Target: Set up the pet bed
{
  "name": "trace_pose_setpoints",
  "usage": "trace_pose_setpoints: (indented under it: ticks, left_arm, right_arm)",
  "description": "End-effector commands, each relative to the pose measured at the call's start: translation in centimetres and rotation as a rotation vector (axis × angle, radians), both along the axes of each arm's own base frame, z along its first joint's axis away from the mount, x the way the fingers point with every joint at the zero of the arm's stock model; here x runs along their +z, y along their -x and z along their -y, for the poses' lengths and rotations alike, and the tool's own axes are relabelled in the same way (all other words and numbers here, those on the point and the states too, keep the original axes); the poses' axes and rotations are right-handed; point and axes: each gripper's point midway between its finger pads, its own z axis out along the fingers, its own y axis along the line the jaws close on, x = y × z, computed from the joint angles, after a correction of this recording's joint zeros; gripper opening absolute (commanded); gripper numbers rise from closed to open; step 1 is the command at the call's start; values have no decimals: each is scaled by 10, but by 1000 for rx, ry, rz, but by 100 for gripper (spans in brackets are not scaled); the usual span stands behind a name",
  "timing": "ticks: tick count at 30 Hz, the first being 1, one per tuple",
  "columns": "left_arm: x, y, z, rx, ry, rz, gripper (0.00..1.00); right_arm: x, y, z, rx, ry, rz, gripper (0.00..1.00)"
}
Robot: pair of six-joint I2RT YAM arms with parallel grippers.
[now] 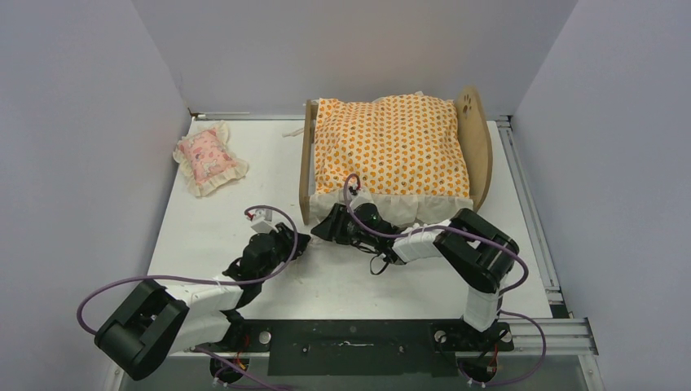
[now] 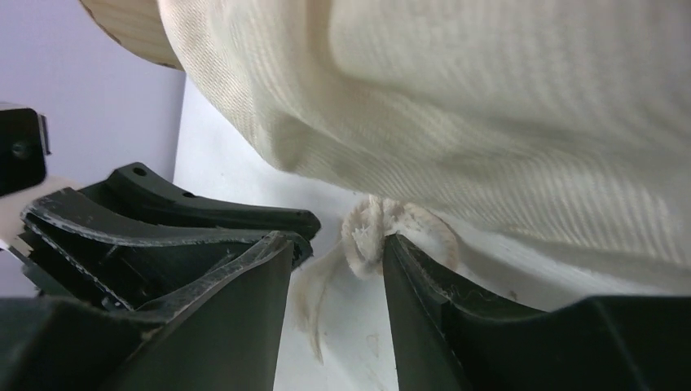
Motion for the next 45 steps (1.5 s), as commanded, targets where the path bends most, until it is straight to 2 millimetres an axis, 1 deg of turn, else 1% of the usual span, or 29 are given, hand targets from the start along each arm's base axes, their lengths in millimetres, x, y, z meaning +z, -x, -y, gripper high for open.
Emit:
trace_pose_setpoints:
  ticks: [1, 2, 5, 10, 14, 16, 20, 24, 29, 33, 37, 41, 45]
  left_arm:
    - [22, -13, 6, 14, 60, 44, 29]
    - [22, -15, 5, 30, 71, 36, 31]
    - [21, -19, 2, 65, 88, 4, 34]
    - [17, -23, -3, 102, 128, -47, 34]
    - [20, -27, -7, 125, 188, -64, 35]
    - [22, -29, -9, 136, 217, -76, 38]
    - [26, -31, -8, 152, 279, -98, 43]
    - [30, -31, -3, 160, 344, -129, 44]
    - [27, -32, 0, 187, 419, -177, 44]
    - [31, -33, 2, 192, 474, -172, 42]
    - [35, -33, 2, 188, 481, -156, 41]
    - [39, -33, -4, 201, 475, -125, 41]
    - [46, -35, -4, 187, 458, -89, 35]
  right_arm:
    - [27, -9, -18, -1, -133, 24, 45]
    - [25, -9, -19, -3, -138, 20, 45]
    - [24, -9, -19, -8, -148, 18, 44]
    - [25, -12, -20, -23, -201, 7, 43]
    - [26, -14, -23, -22, -224, 1, 43]
    - [26, -14, -24, -24, -234, -2, 43]
    - [27, -14, -25, -26, -259, -14, 43]
    - [29, -12, -27, -27, -293, -28, 42]
    - [32, -11, -28, -29, -328, -45, 42]
    - [32, -9, -28, -26, -331, -51, 42]
    - [32, -8, -26, -27, -329, -51, 42]
    - [31, -7, -25, -24, -327, -56, 42]
    - [30, -5, -27, -16, -333, -68, 42]
